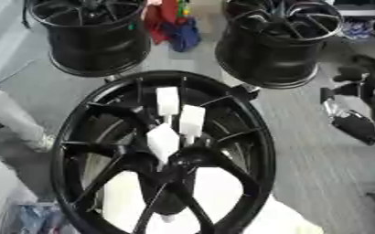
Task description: Pull the pin out of the wheel hub.
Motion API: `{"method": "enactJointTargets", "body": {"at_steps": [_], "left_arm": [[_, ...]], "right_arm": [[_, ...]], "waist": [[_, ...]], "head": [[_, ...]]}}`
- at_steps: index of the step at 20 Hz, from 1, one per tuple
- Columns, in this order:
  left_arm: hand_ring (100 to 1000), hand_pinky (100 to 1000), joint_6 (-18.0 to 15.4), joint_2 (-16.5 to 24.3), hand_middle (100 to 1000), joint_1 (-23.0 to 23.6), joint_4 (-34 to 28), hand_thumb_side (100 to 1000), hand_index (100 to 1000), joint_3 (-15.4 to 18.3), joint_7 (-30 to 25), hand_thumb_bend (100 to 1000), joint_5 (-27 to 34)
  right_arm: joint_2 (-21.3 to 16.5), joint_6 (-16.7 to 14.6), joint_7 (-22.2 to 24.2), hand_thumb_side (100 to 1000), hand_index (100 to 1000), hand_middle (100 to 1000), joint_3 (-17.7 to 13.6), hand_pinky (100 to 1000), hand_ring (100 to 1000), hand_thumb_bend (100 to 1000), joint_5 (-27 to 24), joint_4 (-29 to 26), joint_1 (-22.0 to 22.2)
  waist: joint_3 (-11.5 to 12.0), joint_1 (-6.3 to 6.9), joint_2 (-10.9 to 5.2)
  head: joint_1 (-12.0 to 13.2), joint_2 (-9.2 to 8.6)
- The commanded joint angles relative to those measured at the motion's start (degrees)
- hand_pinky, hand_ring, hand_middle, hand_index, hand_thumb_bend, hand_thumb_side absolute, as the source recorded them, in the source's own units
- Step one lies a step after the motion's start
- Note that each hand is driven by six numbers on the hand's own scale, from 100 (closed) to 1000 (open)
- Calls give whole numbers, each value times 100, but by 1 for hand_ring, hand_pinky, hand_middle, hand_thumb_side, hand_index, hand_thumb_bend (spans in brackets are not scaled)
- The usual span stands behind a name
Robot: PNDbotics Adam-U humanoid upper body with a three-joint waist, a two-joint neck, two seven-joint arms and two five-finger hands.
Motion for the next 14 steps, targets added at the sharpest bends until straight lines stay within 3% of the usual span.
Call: {"method": "enactJointTargets", "body": {"at_steps": [1, 6, 14], "left_arm": [[674, 625, -10, 150, 719, -27, -62, 342, 789, -7, -26, 364, 5], [674, 625, -11, 183, 719, -28, -45, 343, 789, -97, -114, 362, -7], [675, 625, -13, 189, 720, -45, -39, 345, 789, -127, -171, 364, -17]], "right_arm": [[-649, -20, 280, 323, 849, 704, 272, 759, 661, 251, 108, -395, -265], [-1370, -248, 723, 310, 883, 740, 805, 784, 702, 269, 100, -665, -816], [-2492, -886, 1413, 275, 915, 812, 1921, 811, 766, 343, -506, -679, -1854]], "waist": [[-22, 11, -47], [126, -50, -81], [219, -47, -52]], "head": [[1, 30], [-127, 30], [-159, 30]]}}
